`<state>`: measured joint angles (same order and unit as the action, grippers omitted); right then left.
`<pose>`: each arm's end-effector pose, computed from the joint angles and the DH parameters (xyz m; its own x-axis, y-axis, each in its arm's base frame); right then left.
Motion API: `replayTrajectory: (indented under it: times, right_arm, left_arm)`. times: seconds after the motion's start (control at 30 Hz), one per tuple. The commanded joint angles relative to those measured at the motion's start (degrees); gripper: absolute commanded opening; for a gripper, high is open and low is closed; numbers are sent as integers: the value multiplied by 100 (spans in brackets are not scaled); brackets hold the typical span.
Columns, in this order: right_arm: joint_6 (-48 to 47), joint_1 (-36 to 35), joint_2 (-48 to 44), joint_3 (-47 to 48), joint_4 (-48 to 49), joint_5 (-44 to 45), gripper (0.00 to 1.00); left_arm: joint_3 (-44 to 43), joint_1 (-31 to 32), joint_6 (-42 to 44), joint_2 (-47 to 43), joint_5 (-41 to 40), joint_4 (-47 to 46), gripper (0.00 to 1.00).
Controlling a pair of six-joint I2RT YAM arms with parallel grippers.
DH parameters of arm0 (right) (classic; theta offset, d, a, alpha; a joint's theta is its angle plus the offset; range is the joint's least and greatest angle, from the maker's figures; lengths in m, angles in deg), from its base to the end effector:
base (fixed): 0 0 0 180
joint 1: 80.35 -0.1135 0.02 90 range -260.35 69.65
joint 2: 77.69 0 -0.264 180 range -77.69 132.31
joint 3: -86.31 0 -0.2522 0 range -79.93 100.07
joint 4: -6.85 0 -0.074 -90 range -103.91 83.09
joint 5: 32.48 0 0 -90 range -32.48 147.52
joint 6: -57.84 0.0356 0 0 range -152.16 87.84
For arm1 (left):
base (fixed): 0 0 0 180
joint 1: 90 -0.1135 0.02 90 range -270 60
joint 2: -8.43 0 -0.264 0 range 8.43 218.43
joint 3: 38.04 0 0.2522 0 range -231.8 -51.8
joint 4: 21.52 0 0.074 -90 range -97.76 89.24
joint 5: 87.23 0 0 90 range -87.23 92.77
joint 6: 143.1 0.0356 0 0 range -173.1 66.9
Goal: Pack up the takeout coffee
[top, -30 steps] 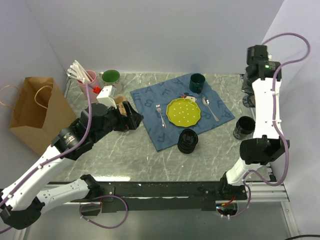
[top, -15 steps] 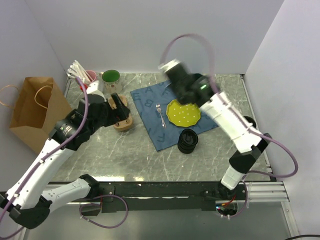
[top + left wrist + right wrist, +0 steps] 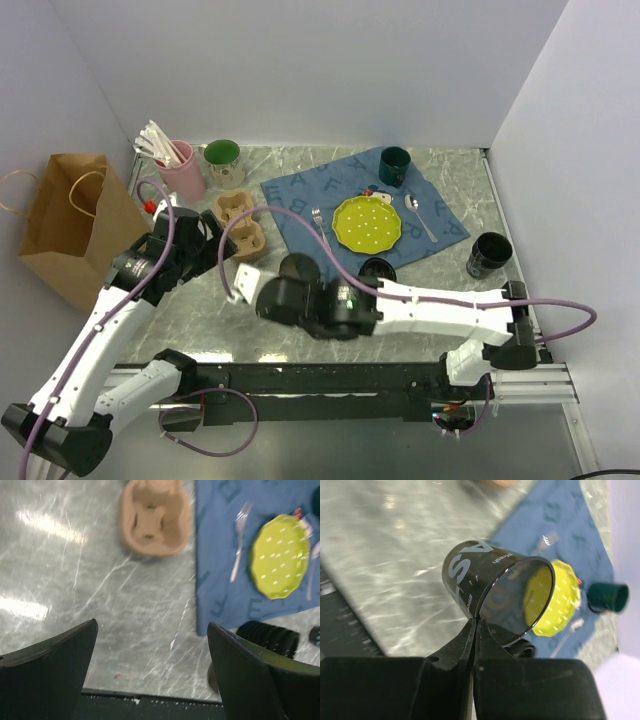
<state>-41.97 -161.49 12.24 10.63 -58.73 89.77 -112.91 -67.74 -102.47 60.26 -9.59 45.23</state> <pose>0.0695 0.3224 0.3591 0.0153 -0.8372 -0.5467 -0.7931 0.3228 -0.5165 0.1580 -0.0564 0.3446 -0.5886 -0.5601 -0.5830 -0.3376 0.8255 -0.4523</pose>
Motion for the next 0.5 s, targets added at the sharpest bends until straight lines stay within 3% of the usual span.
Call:
replayTrajectory:
  times: [0.0,0.23,0.47]
  right_arm:
    - [373,-446,-371,-642,575,53,0]
    - [822,-736,-406,-1567,760,229,0]
    - [1226,-929,50,-1805,646,440,0]
  left_arm:
    - [309,-205,-152,-59,506,-316,98]
    - [564,-292,-21,81,884,-544,98]
    - [696,-310,199,292,1332,-729,99]
